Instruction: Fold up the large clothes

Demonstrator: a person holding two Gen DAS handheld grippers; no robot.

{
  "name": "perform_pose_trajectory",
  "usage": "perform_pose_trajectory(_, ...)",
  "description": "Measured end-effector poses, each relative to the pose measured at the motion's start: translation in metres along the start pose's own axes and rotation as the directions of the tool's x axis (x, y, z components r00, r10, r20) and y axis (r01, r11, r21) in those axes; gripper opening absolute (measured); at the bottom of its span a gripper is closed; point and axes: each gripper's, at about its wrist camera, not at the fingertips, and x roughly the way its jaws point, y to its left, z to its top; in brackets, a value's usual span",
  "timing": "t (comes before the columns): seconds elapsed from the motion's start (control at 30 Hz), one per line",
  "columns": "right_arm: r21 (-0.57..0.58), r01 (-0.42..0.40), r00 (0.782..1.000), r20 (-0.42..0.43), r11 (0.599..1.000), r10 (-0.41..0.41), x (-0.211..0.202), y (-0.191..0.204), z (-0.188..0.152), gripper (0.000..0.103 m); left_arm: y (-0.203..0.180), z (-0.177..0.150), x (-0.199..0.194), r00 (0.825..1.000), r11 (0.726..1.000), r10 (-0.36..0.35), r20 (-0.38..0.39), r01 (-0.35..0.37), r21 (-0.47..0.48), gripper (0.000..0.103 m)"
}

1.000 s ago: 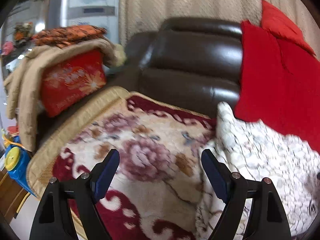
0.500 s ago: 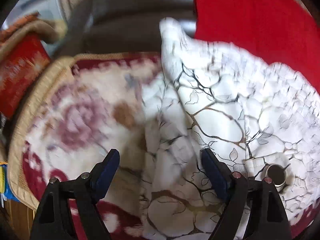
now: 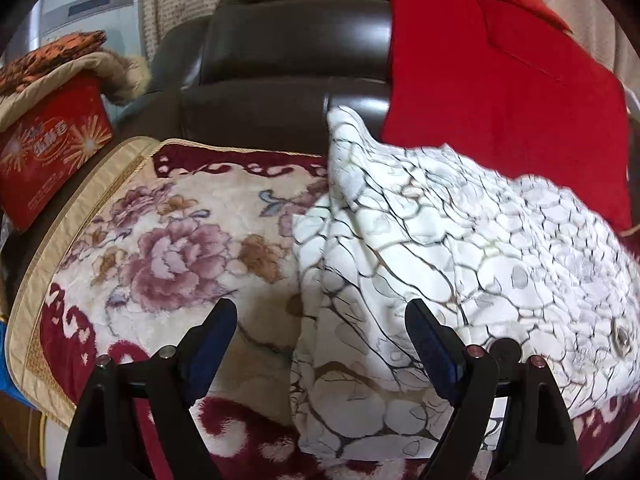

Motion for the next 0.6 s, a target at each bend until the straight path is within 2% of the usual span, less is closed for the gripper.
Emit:
perform_pose_trajectory(0.03,0.014,0.025,0.998,-0.055,1.000,-0.025,0.009,-0.005,-0.003,0.063,-0.004,-0.001,0.007,1.000,1.000,0.014,-0.027,-0.014,0.013,0.086)
perform_pose_trajectory(0.07,0.014,0.048,0.995,-0.085,0.999,-0.046,0.015,-0.008,-0.005,0.056,-0.006,-0.003,0.015,0.998,0.999,0.027,-0.060,-0.026,0.021,0.086)
perform_pose_trajectory(0.1,-0.007,0.084,0.991,-0.104,0.996,-0.084,0.021,-0.010,-0.007,0.051,-0.007,-0.005,0.023,0.995,0.999,0.032,-0.090,-0.030,0.023,0.086)
perform_pose_trajectory(0.17,-0.031,0.095,0.990,-0.098,0.995,-0.097,0.021,-0.006,-0.006,0.049,-0.005,-0.006,0.031,0.992,1.000,0.016,-0.129,-0.016,-0.003,0.086)
perform_pose_trajectory(0.23,-0.017,0.082,0.993,-0.082,0.996,-0.083,0.017,-0.005,-0.005,0.049,0.000,-0.004,0.025,0.994,1.000,0.006,-0.112,-0.009,-0.027,0.086)
perform_pose_trajectory(0.3,-0.012,0.036,0.999,-0.039,0.999,-0.036,0.010,0.000,-0.002,0.051,0.005,-0.003,0.014,0.997,0.999,0.022,-0.072,-0.025,-0.035,0.086)
perform_pose_trajectory(0.43,-0.108,-0.027,0.999,0.026,0.994,0.030,0.008,0.027,-0.005,0.052,0.016,-0.010,-0.005,0.999,0.998,0.050,-0.015,-0.050,-0.049,0.086)
perform_pose_trajectory(0.53,-0.125,-0.017,1.000,-0.010,0.992,0.016,0.022,0.041,-0.012,0.052,0.023,-0.022,-0.015,0.999,0.996,0.037,-0.025,-0.039,-0.079,0.086)
perform_pose_trajectory(0.6,-0.093,0.046,0.998,-0.046,0.995,-0.050,0.036,0.038,-0.014,0.055,0.027,-0.031,-0.015,0.999,0.994,0.010,-0.048,-0.015,-0.106,0.086)
